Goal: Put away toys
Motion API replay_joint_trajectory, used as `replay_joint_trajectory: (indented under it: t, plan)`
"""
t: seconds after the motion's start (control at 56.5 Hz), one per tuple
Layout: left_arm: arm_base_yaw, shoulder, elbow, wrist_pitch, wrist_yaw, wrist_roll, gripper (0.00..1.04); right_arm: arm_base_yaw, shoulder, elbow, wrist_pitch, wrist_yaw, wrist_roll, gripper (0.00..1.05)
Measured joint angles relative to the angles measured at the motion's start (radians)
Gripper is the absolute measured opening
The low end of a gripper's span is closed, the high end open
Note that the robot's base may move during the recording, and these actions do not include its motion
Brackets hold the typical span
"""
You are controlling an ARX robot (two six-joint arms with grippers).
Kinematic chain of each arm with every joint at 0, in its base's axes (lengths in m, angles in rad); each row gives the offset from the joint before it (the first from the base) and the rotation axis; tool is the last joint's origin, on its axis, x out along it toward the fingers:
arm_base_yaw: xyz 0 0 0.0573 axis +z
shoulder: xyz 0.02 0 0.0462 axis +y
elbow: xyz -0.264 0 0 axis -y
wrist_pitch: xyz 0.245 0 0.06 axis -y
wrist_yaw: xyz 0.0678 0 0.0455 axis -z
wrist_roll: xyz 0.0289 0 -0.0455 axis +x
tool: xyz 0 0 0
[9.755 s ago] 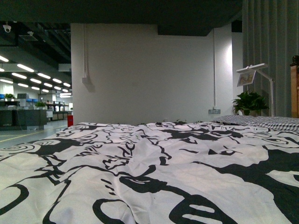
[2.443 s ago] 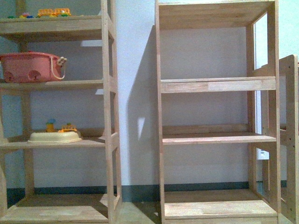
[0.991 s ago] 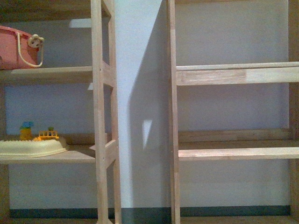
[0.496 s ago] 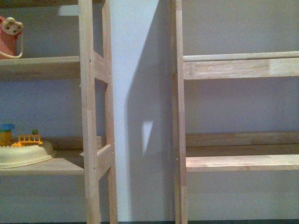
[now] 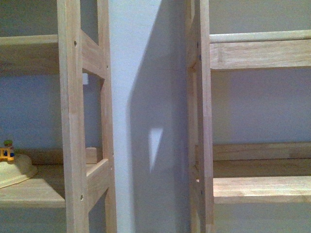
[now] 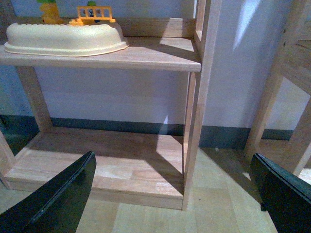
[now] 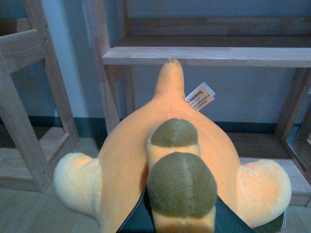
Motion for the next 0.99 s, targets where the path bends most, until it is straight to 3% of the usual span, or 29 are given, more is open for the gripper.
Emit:
replay_joint_trajectory:
  t: [0.372, 0.531, 0.726, 0.991]
  plan:
    - [0.000, 0.002, 0.000, 0.000, 0.000, 0.000, 0.98, 0.002, 0.000, 0.000, 0.001, 0.007, 0.003, 0.07]
    - [0.000, 0.001, 0.000, 0.000, 0.000, 0.000, 0.98, 0.032, 0.007, 0.000, 0.056, 0.143, 0.075, 0.07]
    - [0.000, 0.001, 0.000, 0.000, 0.000, 0.000, 0.98, 0.111, 0.106, 0.035, 0.121, 0.262, 0.029, 0.07]
    - [0.000, 0.001, 0.000, 0.000, 0.000, 0.000, 0.98, 0.278, 0.374, 0.471, 0.185, 0.448, -0.132, 0.07]
